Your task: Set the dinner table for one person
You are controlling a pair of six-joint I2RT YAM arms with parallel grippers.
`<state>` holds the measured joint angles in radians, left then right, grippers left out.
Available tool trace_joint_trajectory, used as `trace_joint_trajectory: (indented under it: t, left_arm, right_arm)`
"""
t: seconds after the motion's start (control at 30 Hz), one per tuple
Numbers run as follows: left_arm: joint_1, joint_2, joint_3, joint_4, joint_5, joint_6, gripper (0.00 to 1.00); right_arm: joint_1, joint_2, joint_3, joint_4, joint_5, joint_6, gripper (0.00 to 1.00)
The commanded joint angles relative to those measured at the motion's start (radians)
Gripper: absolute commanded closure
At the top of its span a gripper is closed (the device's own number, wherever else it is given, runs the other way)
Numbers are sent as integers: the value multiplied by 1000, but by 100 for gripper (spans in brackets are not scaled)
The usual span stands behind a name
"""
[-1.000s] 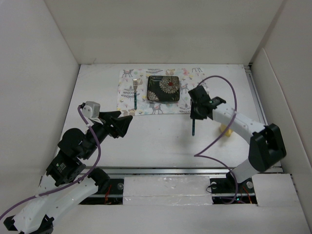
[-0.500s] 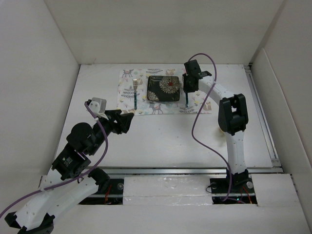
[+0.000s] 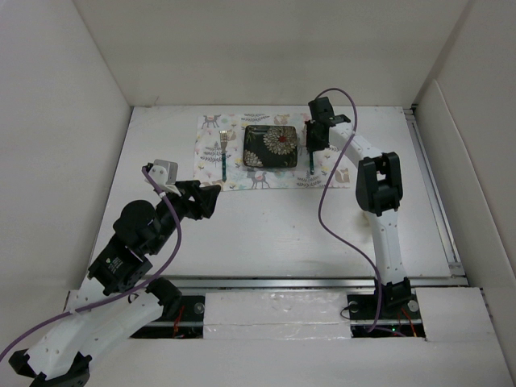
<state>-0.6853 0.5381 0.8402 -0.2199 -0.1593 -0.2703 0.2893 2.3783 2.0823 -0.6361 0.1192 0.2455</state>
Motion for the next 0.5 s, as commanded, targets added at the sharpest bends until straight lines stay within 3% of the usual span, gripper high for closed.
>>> trace_joint_trajectory:
  t: [0.0, 0.1, 0.27, 0.47]
  left_arm:
    - [4, 11, -3, 45, -9, 13, 43]
    - [4, 10, -4, 48, -14, 11, 44]
    - [4, 13, -4, 50, -16, 13, 43]
    - [4, 22, -4, 50, -8, 13, 43]
  right_arm:
    - [-5, 22, 55, -2, -7, -17, 100]
    - [-6, 30, 48, 3, -7, -12, 98]
    - [-6, -19, 15, 27, -23, -5, 74]
    - [4, -256, -112, 91, -32, -3, 54]
